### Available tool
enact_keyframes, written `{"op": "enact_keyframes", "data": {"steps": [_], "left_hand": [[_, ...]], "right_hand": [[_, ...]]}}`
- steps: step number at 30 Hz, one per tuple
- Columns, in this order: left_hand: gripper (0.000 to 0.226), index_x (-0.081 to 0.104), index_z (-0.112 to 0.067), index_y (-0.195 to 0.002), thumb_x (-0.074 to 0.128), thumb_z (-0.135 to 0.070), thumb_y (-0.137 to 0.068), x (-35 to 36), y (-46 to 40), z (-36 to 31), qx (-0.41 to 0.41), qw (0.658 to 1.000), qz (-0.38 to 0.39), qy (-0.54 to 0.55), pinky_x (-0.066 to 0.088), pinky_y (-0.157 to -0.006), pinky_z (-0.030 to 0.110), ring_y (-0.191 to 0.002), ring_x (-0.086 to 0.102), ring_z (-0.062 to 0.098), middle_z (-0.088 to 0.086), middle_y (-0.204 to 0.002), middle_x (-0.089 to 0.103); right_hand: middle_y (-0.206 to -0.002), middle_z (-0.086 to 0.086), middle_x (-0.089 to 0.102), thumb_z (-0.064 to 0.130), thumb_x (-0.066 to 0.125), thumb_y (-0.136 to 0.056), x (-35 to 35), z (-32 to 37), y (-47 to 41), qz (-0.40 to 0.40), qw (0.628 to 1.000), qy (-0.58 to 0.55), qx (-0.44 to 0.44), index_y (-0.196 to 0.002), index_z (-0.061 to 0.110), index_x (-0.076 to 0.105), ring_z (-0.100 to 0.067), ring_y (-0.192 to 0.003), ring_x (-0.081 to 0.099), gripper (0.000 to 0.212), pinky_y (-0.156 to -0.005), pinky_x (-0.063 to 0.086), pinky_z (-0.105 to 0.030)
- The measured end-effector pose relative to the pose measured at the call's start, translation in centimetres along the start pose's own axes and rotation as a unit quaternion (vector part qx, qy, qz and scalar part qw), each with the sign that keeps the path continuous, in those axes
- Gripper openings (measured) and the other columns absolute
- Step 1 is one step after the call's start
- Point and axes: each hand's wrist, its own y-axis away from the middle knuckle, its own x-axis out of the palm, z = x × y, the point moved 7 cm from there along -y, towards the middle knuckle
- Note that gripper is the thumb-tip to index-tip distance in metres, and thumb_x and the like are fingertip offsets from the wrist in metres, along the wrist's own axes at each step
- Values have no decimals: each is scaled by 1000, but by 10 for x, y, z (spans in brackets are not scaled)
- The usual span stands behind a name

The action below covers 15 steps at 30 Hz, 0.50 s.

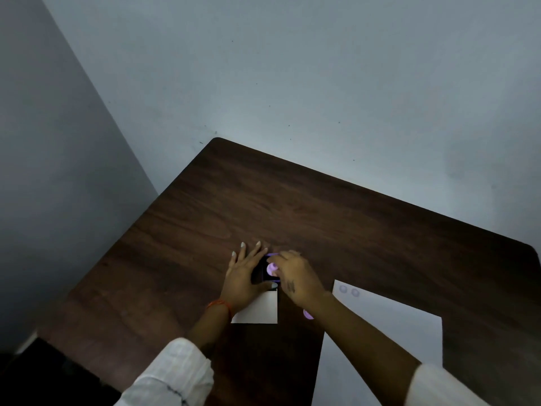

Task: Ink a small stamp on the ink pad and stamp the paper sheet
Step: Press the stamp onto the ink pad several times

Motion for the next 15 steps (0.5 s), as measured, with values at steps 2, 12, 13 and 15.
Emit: {"op": "enact_keyframes", "data": {"steps": [2,12,13,15], "left_hand": [[85,27,-28,-143,70,-50,-73,0,0,1,4,1000,-9,-1,-3,-118,41,-146,-4,20,-6,-157,19],[83,32,-30,-141,68,-54,-70,1,0,3,16,1000,-23,4,-3,-118,38,-139,-7,9,-8,-154,28],[84,33,-30,-141,69,-54,-70,1,0,3,15,1000,-23,4,-3,-118,38,-139,-7,9,-8,-154,28],[84,33,-31,-141,70,-55,-69,1,-1,4,12,1000,-24,2,-3,-118,37,-139,-6,8,-10,-153,29]], "right_hand": [[-129,-17,54,4,46,-89,6,5,-2,39,996,74,-43,-122,4,51,-29,-120,46,33,-99,40,-37],[-136,-20,46,8,52,-87,18,6,-9,67,984,151,-65,-129,2,42,-31,-127,39,43,-106,35,-38],[-136,-21,46,7,51,-87,16,6,-10,75,982,153,-86,-129,1,42,-33,-126,40,43,-106,35,-39],[-135,-21,48,7,49,-88,14,4,-11,72,982,146,-99,-129,1,43,-33,-125,41,42,-104,37,-39]]}}
